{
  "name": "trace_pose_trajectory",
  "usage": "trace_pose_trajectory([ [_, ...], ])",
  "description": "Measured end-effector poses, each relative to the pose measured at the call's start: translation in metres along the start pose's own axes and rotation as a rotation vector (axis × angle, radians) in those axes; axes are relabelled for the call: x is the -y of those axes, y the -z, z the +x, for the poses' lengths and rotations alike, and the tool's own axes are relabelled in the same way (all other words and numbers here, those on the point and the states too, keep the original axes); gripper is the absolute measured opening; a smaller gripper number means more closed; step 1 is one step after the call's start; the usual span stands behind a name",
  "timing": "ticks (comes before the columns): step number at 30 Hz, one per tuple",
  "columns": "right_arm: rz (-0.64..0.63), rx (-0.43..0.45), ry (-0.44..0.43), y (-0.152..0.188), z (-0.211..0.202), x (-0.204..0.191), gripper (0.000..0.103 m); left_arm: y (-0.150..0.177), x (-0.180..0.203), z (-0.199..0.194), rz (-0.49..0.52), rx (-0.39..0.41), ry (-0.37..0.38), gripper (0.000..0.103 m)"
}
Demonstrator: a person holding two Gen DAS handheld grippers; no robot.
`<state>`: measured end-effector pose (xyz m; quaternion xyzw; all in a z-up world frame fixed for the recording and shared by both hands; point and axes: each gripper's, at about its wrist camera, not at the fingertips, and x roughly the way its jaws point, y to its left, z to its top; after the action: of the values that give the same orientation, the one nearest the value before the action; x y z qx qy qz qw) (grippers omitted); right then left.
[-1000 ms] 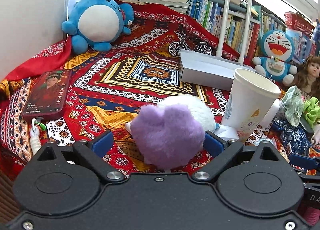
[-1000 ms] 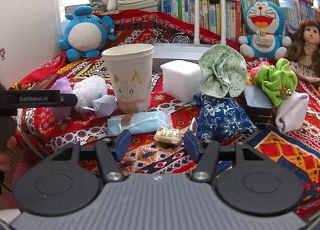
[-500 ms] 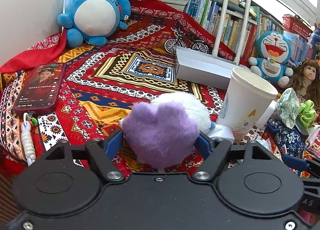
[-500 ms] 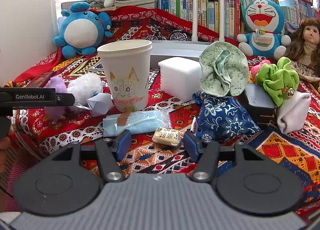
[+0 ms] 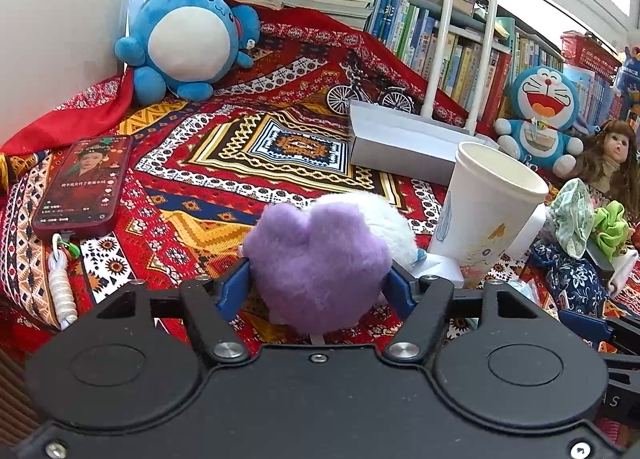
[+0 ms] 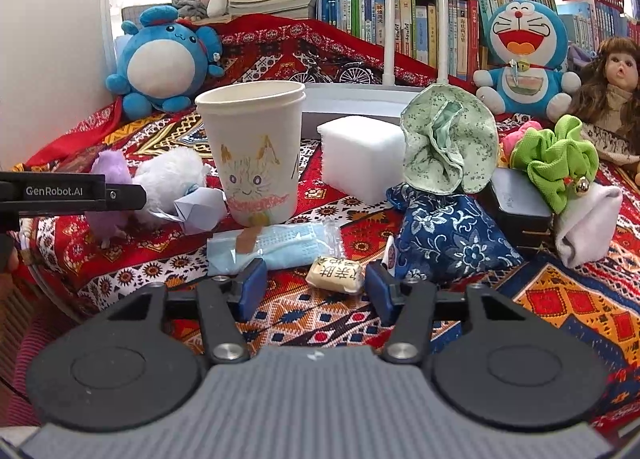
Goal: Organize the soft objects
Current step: 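Grasp the purple fluffy plush with the left gripper while the right gripper approaches the snack packet, then lift the purple plush with the left gripper while the right gripper grasps the snack packet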
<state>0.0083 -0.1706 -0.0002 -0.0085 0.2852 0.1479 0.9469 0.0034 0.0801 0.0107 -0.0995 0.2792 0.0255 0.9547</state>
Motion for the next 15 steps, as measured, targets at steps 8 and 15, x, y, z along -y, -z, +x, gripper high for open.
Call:
trace_pose_trajectory([
  [8,-0.013,0.000,0.010,0.0004,0.0012,-0.0017,0.059,-0.0020,-0.0005,-0.0041,0.003,0.015,-0.005,0.067],
  [15,-0.009,0.002,0.006,0.0003,0.0009,-0.0024,0.054,-0.0019,0.0000,-0.0063,0.005,0.023,-0.005,0.067],
])
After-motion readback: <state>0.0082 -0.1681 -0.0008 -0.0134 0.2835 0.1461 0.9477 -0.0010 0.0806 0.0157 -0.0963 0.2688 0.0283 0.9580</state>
